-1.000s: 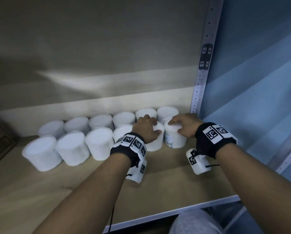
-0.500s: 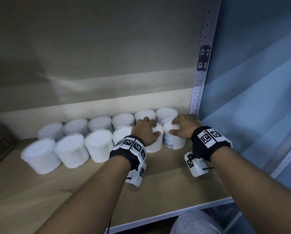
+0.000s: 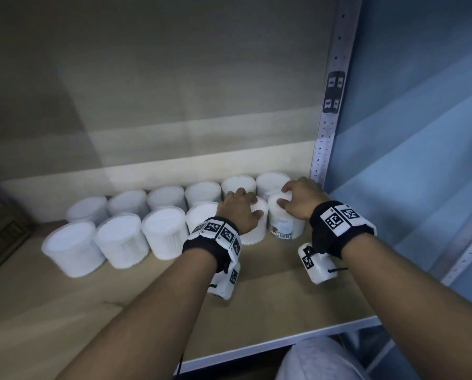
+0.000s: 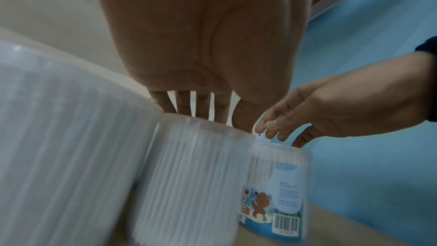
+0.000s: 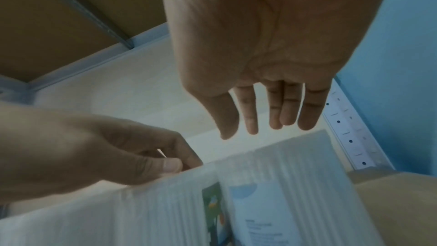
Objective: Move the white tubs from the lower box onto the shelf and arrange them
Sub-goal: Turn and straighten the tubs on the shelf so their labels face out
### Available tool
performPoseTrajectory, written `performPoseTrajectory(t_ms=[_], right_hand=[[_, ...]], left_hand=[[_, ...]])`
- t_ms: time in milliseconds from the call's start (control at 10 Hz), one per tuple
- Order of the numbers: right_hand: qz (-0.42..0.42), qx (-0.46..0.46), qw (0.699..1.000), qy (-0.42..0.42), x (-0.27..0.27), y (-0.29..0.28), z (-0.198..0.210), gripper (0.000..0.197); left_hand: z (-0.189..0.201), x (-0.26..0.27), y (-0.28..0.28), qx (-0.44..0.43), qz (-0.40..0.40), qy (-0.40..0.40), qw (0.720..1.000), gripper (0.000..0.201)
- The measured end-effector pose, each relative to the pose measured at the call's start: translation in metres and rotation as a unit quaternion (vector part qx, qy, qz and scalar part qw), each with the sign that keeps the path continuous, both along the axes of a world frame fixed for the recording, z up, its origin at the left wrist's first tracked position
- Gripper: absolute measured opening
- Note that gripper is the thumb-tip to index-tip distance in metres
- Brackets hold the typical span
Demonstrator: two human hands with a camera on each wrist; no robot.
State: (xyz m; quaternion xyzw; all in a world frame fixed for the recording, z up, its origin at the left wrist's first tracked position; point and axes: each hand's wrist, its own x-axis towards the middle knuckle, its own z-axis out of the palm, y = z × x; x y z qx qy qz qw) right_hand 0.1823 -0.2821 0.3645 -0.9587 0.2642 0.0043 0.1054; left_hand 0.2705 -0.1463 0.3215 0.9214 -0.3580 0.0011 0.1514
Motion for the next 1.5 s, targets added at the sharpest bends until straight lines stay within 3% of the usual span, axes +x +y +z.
performPoseTrajectory(t_ms=[100, 500, 700, 800, 1000, 1300, 1500], right_hand=[[-0.015, -0.005, 0.999, 0.035, 0.002, 0.002, -0.004, 0.06], [0.033, -0.043, 0.996, 0.067, 0.006, -0.007, -0.004, 0.05], [0.03, 0.016, 0.999, 0.029, 0.005, -0.023, -0.01, 0.053], [0.013, 0.01, 1.0, -0.005, 0.004, -0.019, -0.007, 0.041], [-0.022, -0.027, 0.999, 0.026, 0.005, -0.005, -0.015, 0.058], [0.041, -0.069, 0.996, 0.051, 0.01, -0.017, -0.012, 0.048], [0.018, -0.042, 0.999, 0.012, 0.011, -0.015, -0.014, 0.05]], left_hand=[[0.0, -0.001, 0.0, 0.003, -0.002, 0.003, 1.0, 0.042], [0.0, -0.002, -0.001, 0.013, -0.002, 0.006, 1.0, 0.042], [0.0, -0.003, -0.001, 0.014, -0.001, 0.005, 1.0, 0.041], [0.0, -0.004, -0.002, 0.019, -0.001, 0.0, 1.0, 0.041], [-0.001, -0.005, -0.001, 0.017, -0.002, 0.003, 1.0, 0.041], [-0.001, -0.004, -0.001, 0.019, -0.005, 0.0, 1.0, 0.041], [-0.001, -0.005, 0.0, 0.016, -0.005, -0.003, 1.0, 0.041]])
